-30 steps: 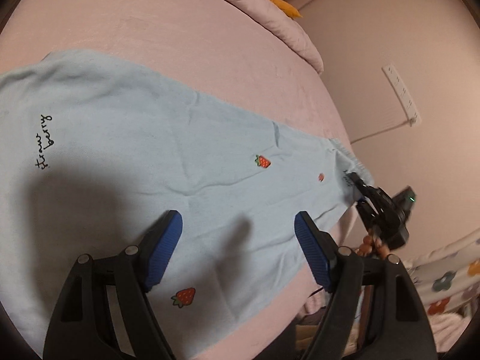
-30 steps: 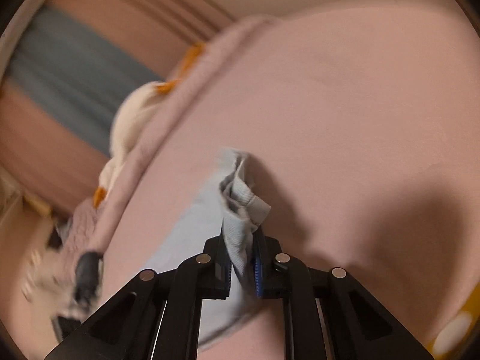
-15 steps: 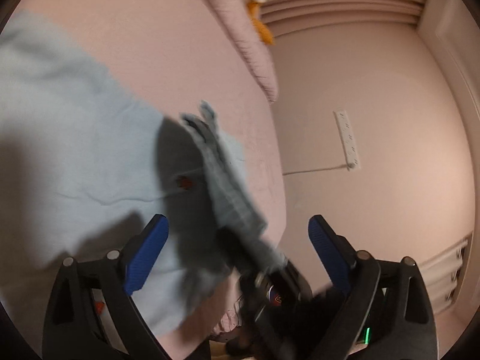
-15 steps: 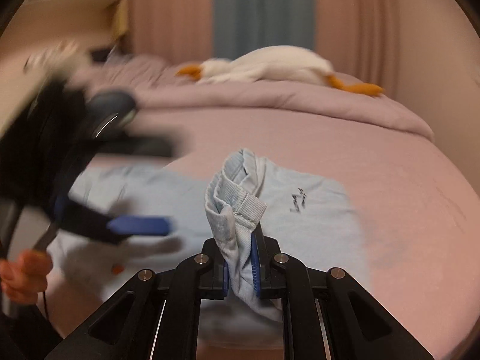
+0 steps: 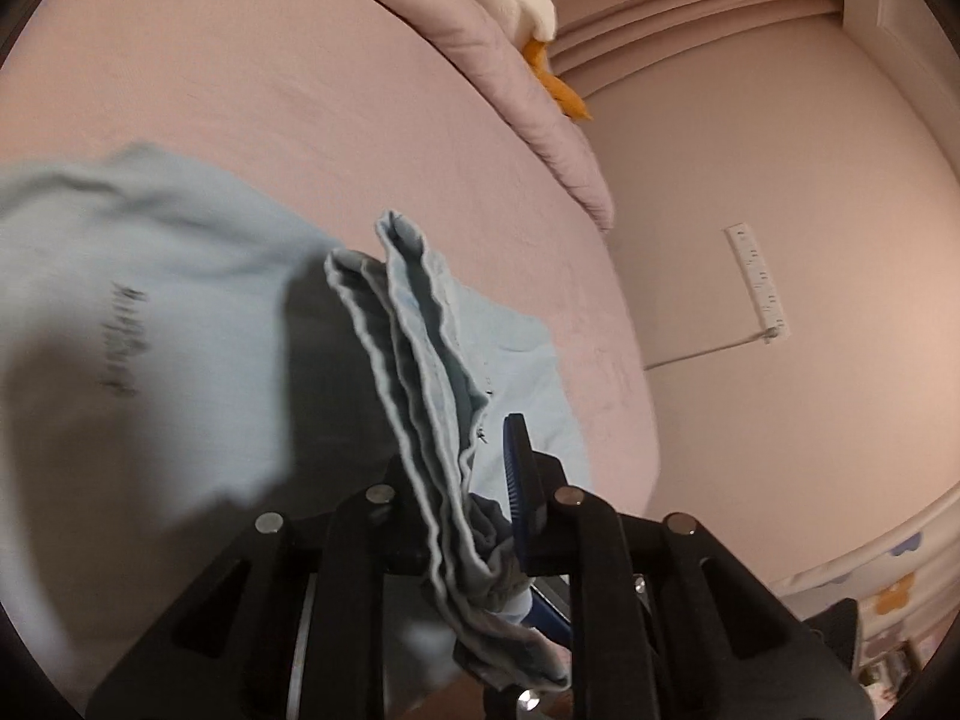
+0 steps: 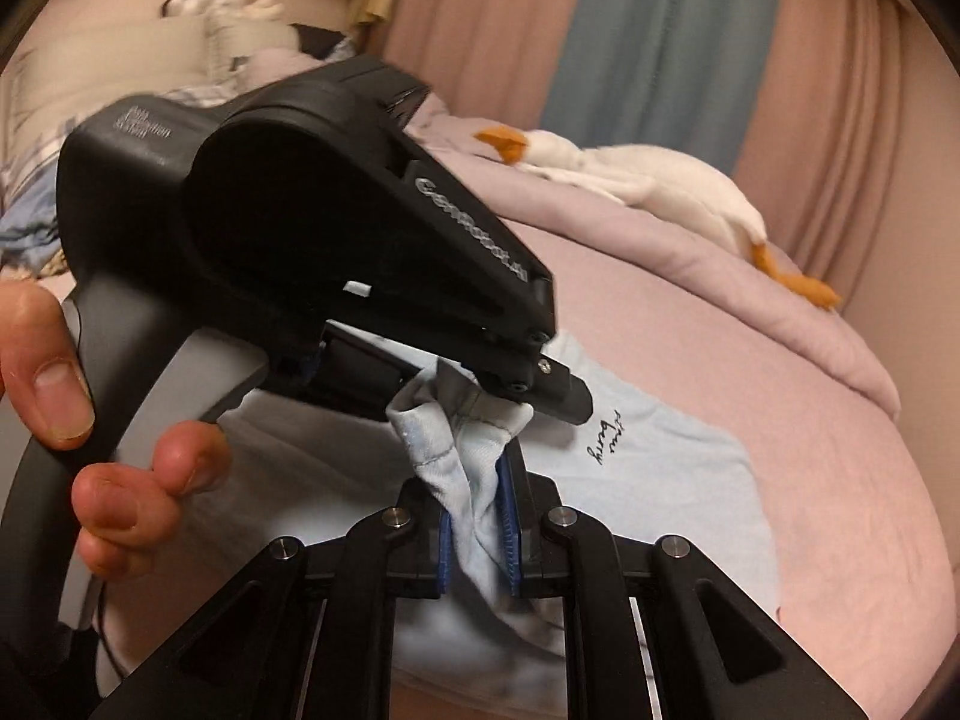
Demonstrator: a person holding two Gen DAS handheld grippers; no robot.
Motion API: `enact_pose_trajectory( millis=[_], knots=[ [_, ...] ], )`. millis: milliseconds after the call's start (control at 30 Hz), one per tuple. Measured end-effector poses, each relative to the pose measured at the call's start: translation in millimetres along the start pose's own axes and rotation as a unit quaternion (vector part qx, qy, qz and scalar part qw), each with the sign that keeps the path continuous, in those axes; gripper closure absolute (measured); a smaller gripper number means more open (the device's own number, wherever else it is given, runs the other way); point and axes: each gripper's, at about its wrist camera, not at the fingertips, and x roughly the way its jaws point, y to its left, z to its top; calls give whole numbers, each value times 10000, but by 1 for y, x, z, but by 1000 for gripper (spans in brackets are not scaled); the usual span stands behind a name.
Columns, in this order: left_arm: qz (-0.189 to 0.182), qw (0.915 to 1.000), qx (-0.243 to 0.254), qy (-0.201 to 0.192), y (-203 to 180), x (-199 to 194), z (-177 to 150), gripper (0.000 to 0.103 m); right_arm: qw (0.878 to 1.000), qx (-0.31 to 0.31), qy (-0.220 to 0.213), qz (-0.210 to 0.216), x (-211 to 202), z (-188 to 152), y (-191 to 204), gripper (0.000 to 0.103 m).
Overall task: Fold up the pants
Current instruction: 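Lay the folded edge down with the right tool and open both tools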
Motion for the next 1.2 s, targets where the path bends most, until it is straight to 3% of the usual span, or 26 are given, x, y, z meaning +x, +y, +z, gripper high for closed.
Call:
enact_pose_trajectory(
  millis=[167,233,267,300,367,433,500,600,700,767,867,933,1000,1033,1100,1200],
  knots=[
    [552,9985,-46,-7,26,-10,-4,88,9990,-261,204,293,18,2,22,90],
    [769,9967,-251,31,40,-14,-8,81,9976,-281,397,499,26,-4,27,78],
    [732,9968,-330,40,46,-19,-10,81,9957,-281,599,645,31,-7,25,66],
    [675,9969,-397,10,49,-25,-11,80,9944,-216,720,742,32,-9,23,66],
    [846,9960,-267,-116,45,-38,-10,69,9899,161,700,1225,20,-10,5,61],
    [1132,9930,-27,-339,38,-55,-8,50,9794,688,680,1773,5,-7,-21,60],
    [1477,9871,223,-585,27,-66,-4,44,9665,1287,502,2163,-14,-5,-58,60],
    [1381,9870,560,-602,5,-64,-2,44,9629,1901,339,1885,-33,-4,-109,60],
    [1110,9869,1103,-401,-29,-41,-9,45,9732,2047,550,888,-29,-8,-155,66],
    [956,9852,1405,-215,-48,-22,-16,45,9751,1991,796,567,-19,-14,-167,74],
    [1091,9777,1795,43,-62,15,-26,45,9740,1814,1258,506,-1,-29,-163,74],
    [1288,9757,1755,245,-55,31,-32,52,9732,1584,1571,563,7,-47,-142,74],
    [1720,9711,1608,399,-35,36,-45,54,9767,1426,1542,449,8,-57,-137,74],
    [1907,9678,1599,366,-27,32,-52,75,9764,1481,1506,458,6,-56,-140,74],
    [2043,9670,1522,63,-13,11,-63,100,9714,1645,1603,597,4,-50,-148,74],
    [1758,9803,890,-132,11,-21,-70,100,9743,1583,1342,878,-11,-42,-133,74]
  ],
)
